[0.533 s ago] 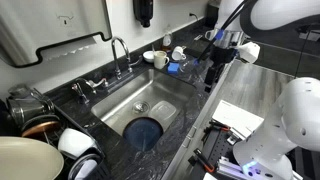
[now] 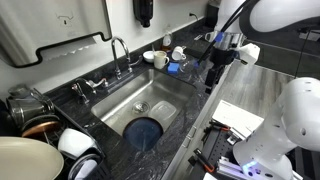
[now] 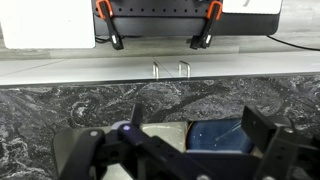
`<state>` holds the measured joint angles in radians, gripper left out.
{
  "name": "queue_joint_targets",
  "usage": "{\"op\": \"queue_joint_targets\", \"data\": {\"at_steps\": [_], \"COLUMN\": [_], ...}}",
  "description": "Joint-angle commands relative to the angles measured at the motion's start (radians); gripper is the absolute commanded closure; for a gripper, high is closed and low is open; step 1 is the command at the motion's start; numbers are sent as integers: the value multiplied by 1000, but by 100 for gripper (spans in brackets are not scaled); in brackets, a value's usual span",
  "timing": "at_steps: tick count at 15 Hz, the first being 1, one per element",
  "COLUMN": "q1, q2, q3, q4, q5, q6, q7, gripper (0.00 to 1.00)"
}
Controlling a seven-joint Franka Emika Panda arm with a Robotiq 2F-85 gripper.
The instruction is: Remove the clear fork from the mug and put it in the sink.
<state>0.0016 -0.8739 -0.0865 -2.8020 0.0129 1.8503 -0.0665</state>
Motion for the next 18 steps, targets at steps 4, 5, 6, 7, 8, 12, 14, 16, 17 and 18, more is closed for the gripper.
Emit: {"op": "queue_joint_targets", "data": {"at_steps": [4,5,6,7,8,12,14,16,17,18], "q1": [-10,-10,-10,-10,-10,-10,-10,8,13,15], "q2": [1,1,1,1,1,1,1,19,36,71], "q3": [8,8,8,8,8,8,8,10,6,4], "q4": [2,2,2,2,2,2,2,6,13,29], "q5": [6,6,6,6,6,6,6,13,15,12], "q6": [-2,-2,-2,-2,-2,-2,-2,34,58,92], "q7": [-6,-6,-6,-6,-6,-6,-6,-22,-34,-45], "gripper": [0,0,0,0,0,0,0,0,0,0]}}
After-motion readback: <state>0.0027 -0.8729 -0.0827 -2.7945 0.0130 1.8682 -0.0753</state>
